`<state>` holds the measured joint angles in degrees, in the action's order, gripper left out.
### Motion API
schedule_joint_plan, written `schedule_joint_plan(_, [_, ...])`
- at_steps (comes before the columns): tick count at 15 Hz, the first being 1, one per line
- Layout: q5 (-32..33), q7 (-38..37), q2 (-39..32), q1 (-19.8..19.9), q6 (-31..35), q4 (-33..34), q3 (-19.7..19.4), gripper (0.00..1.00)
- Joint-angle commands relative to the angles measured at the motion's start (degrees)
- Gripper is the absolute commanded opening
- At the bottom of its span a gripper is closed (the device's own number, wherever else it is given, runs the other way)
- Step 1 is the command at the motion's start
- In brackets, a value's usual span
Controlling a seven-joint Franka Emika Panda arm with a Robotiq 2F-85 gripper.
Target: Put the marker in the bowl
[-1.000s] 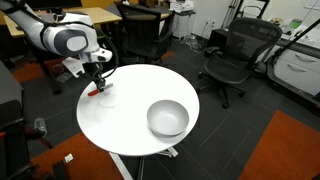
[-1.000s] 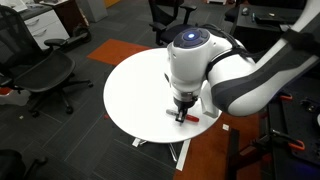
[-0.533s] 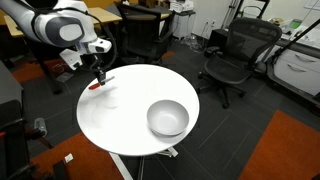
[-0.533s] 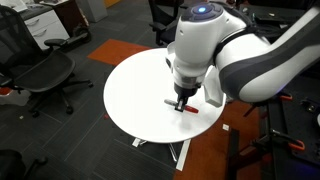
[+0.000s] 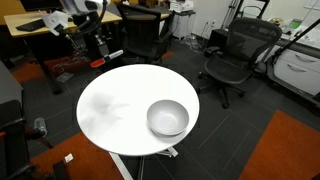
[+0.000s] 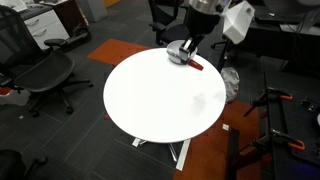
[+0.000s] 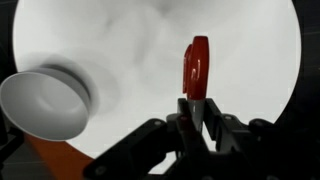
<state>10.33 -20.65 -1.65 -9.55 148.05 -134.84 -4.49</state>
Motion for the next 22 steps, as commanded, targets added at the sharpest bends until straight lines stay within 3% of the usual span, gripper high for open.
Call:
schedule_joint_plan(1, [0.15, -2.09, 6.15, 5.31, -7.26, 1.59, 0.83, 0.05])
schedule_joint_plan(5, [0.25, -4.24, 6.7, 10.38, -12.91, 6.22, 0.89, 0.05])
schedule_joint_plan(10, [-0.72, -5.63, 1.22, 13.28, -17.8, 13.05, 0.28, 0.05])
schedule_joint_plan(14, [-0.83, -7.15, -4.57, 14.62, -15.38, 16.44, -1.22, 0.05])
schedule_joint_plan(22, [-12.68, -2.94, -16.45, 16.96, -13.06, 22.94, -3.69, 0.05])
